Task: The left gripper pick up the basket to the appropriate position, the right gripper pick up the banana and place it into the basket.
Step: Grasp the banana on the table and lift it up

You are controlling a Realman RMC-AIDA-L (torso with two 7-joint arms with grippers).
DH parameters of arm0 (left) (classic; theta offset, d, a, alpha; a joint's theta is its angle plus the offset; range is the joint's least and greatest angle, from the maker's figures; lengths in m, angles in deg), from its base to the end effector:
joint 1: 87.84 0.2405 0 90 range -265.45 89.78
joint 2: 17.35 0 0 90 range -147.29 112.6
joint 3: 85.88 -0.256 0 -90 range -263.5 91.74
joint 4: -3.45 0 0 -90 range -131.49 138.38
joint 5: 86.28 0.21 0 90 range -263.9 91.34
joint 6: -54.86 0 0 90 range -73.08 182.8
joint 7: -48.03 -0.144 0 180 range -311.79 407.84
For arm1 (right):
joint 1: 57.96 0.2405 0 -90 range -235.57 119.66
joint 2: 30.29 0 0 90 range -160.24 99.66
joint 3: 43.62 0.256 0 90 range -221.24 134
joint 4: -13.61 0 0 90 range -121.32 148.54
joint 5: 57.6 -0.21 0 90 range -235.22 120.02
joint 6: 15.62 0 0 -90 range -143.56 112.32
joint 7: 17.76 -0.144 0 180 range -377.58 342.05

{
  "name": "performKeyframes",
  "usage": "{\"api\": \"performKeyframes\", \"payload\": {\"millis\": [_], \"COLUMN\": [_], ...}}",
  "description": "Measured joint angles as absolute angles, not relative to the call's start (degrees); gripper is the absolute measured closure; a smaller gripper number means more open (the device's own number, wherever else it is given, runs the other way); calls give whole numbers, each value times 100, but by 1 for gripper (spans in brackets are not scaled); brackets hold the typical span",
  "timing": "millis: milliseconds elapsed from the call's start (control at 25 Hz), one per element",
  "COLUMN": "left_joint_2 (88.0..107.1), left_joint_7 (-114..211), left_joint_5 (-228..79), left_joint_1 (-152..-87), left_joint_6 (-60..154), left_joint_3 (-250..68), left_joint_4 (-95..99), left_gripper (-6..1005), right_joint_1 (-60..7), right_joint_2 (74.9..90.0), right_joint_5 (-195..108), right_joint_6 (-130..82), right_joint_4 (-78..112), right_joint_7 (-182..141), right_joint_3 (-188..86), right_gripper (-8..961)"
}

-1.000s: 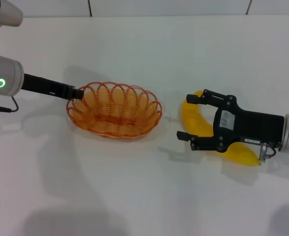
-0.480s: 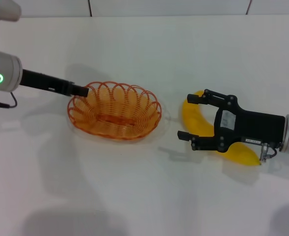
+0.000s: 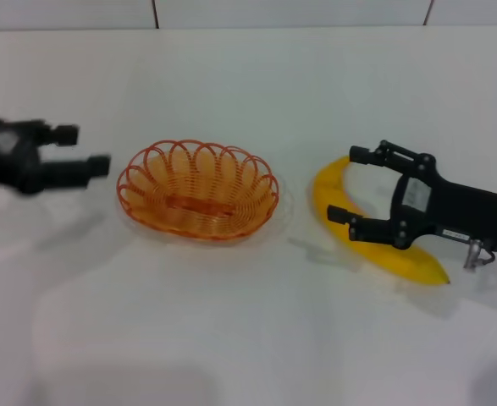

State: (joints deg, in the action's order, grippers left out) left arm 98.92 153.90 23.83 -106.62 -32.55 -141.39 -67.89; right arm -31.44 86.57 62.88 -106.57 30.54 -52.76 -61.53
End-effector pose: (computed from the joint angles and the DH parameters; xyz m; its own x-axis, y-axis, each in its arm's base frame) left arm -0.2393 0.3270 0.0721 0.8395 0.3835 0.3849 0.5033 -0.8157 -0.2852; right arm 0.3094 0.2831 -0.0165 0.8357 0.0373 -0.5479 -0.2495 -0.8630 -0.4393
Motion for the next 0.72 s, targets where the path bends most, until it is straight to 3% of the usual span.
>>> {"api": "performKeyframes", "payload": {"millis": [120,200,520,720], "left_joint_2": [9905,9913,9880,9876], "left_joint_7": [13519,11930,10615,10648], "left_joint_5": [1675,1258,1053,1055], "left_joint_1": [-10108,-9888,-10100,-10190], "left_joint_6": [-3307,-3208,-3004,-3005], "left_joint_3": [-14169,-14157,-13879,-13782], "left_joint_4": [-6256,-5420,-4068,-3904], "left_gripper": [241,214,106,106], "right_joint_1": [-3249,-3330,-3470,-3352], "right_joint_2": [8650,8651,8642,8652], "right_joint_5": [6274,6273,6826,7086], "right_joint_6": [-10715,-10733,-10648,-10427], "right_joint_4": [3070,3074,3623,3934], "right_joint_7": [-5288,-5297,-6509,-7338], "right_joint_3": [-6066,-6051,-6126,-6220], "right_gripper": [220,222,228,231]}}
